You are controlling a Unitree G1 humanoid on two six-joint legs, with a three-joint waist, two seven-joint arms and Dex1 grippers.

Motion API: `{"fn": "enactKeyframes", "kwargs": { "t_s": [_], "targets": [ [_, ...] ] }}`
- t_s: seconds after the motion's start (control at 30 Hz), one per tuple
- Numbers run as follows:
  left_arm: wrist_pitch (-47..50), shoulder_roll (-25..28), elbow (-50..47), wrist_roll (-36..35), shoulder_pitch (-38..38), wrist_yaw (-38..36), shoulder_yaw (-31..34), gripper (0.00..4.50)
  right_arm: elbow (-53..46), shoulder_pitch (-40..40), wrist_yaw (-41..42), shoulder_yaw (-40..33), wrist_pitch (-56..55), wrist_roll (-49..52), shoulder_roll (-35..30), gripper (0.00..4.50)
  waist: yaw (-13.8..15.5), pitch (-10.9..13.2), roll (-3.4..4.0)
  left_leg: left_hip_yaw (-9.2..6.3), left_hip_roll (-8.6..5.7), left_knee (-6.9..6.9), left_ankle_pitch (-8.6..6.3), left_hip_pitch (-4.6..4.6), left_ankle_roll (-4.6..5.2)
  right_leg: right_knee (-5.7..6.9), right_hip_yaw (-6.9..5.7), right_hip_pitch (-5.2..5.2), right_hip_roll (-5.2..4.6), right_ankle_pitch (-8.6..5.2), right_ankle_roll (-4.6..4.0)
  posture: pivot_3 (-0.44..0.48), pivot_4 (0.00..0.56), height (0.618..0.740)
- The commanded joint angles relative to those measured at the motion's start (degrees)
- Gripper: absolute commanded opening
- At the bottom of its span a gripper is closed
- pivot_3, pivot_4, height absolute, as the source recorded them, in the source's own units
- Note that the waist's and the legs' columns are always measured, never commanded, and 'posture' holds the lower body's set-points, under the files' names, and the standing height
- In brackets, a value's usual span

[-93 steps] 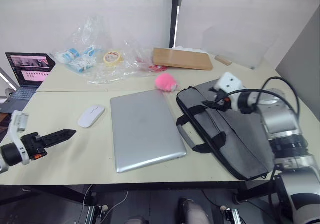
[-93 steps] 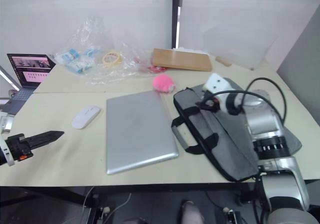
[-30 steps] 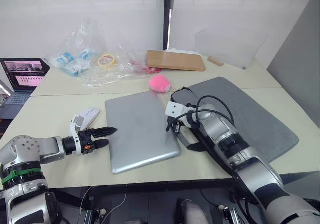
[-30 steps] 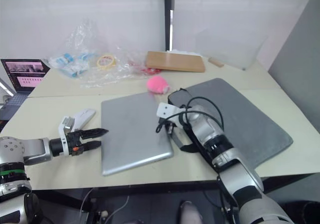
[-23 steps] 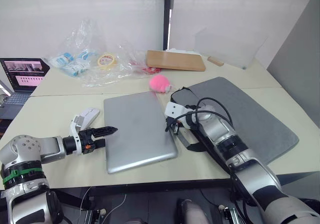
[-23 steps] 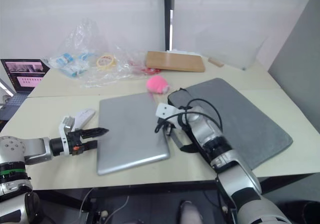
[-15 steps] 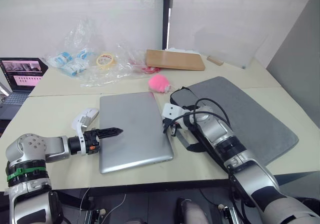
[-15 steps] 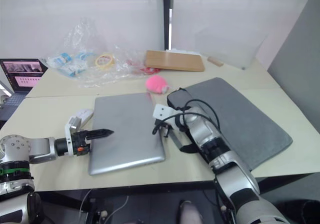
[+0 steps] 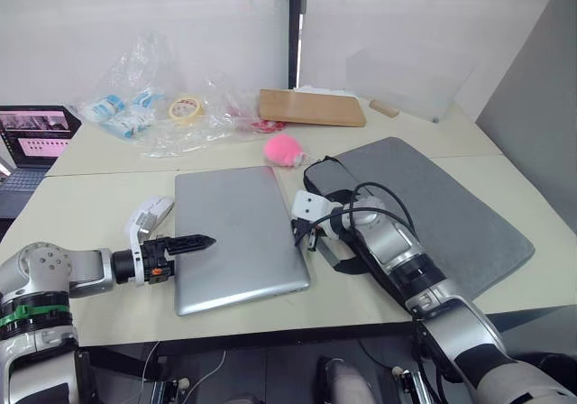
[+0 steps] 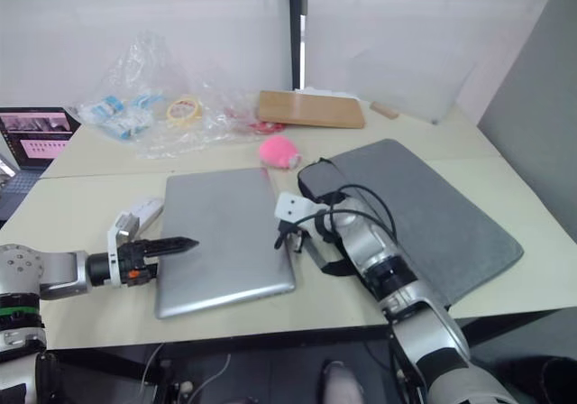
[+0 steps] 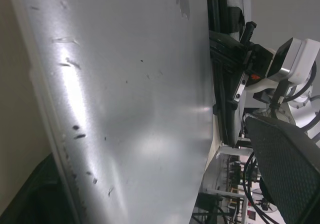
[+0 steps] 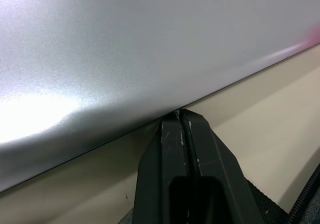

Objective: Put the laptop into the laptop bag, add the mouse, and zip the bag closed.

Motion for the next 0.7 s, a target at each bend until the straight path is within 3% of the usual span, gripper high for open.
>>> {"fn": "enactKeyframes", "kwargs": {
  "t_s": [0.03, 0.4, 0.7],
  "targets": [
    [0.17, 1.09, -1.21, -2.76, -0.33, -0.72, 1.90, 3.96, -1.51, 0.24, 0.72, 0.22, -0.52, 1.15, 0.34, 0.00, -0.08, 0.00, 0.00, 0.00, 0.00, 0.00, 0.00, 0.00, 0.00, 0.00, 0.00, 0.00, 0.00, 0.00, 0.00, 0.000, 0.150, 0.740],
    [0.17, 3.21, -2.05, -10.58, 1.95, 1.17, 0.07, 0.46, -0.73, -0.13, 0.37, 0.04, -1.06, 1.39, 0.90, 0.00, -0.16, 0.00, -0.02, -0.01, 0.00, -0.03, 0.00, 0.00, 0.00, -0.01, 0.00, -0.01, 0.00, -0.01, -0.01, 0.000, 0.150, 0.740],
    [0.17, 2.73, -4.82, -20.54, 5.95, 8.05, -0.22, 0.31, -4.96, 0.22, 0.02, -3.51, 2.86, 5.06, 0.77, 0.00, -0.14, 0.01, -0.02, -0.04, -0.01, -0.10, 0.00, -0.01, -0.01, -0.03, -0.04, -0.03, -0.01, -0.03, -0.04, 0.000, 0.150, 0.740]
  ]
}}
